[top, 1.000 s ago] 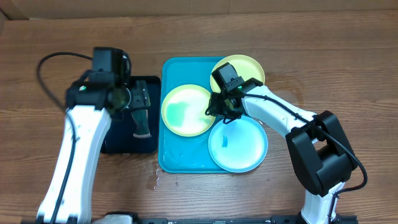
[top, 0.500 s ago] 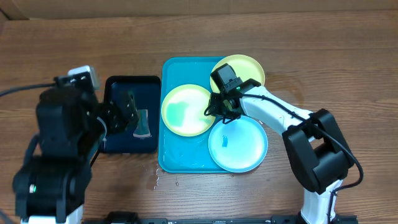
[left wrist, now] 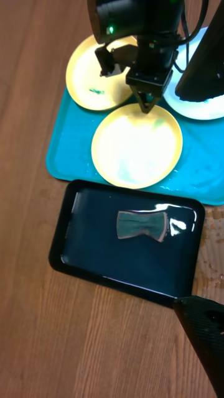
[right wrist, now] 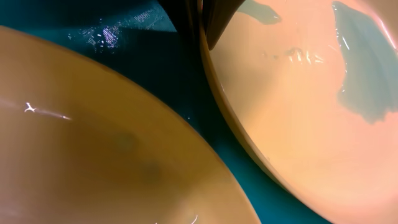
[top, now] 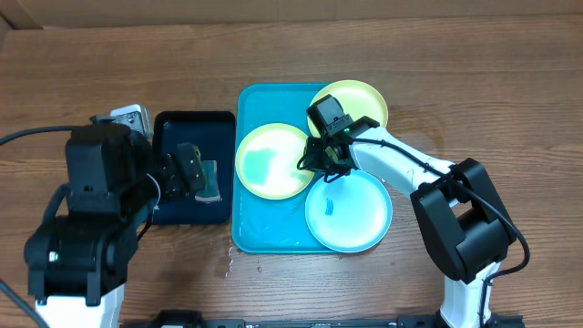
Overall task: Clean dirty plates on tray and stack at the side
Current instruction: 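Release the sponge and raise the left gripper away from the tray, then lift the top yellow plate by its rim with the right gripper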
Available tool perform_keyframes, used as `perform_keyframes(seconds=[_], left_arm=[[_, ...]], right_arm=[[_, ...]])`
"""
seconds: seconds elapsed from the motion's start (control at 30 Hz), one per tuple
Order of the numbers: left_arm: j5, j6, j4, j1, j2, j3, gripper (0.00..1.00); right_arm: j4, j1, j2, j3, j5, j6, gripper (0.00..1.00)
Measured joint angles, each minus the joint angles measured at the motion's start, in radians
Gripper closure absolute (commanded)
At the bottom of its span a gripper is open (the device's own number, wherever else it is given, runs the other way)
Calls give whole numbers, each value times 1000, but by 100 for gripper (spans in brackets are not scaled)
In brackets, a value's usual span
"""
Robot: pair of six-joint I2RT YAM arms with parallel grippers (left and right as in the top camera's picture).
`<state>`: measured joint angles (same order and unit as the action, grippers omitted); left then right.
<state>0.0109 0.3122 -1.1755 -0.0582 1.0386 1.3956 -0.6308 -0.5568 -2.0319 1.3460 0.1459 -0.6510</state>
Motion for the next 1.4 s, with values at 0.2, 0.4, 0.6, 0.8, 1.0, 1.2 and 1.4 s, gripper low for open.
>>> perform_keyframes(seconds=[0.2, 0.4, 0.6, 0.8, 1.0, 1.2, 1.4], left_arm=[[0, 0, 0, 0, 65, 0, 0], [0, 0, 0, 0, 138, 0, 0], [0, 0, 0, 0, 234, 0, 0], [0, 0, 1, 0, 331, 0, 0], [0, 0, 1, 0, 426, 0, 0], [0, 0, 1, 0, 517, 0, 0], [-24, 0, 94, 0, 598, 3, 0]], right_arm=[[-68, 0, 0, 24, 11, -1, 96], [-122, 0, 22, 45, 11, -1, 96], [-154, 0, 119, 71, 11, 0, 96], [-169, 0, 145, 111, 10, -1, 96], [-137, -8, 145, 111, -39, -6, 96], [-101, -49, 145, 111, -83, -8, 96], [-83, -80, 145, 111, -128, -8, 96]])
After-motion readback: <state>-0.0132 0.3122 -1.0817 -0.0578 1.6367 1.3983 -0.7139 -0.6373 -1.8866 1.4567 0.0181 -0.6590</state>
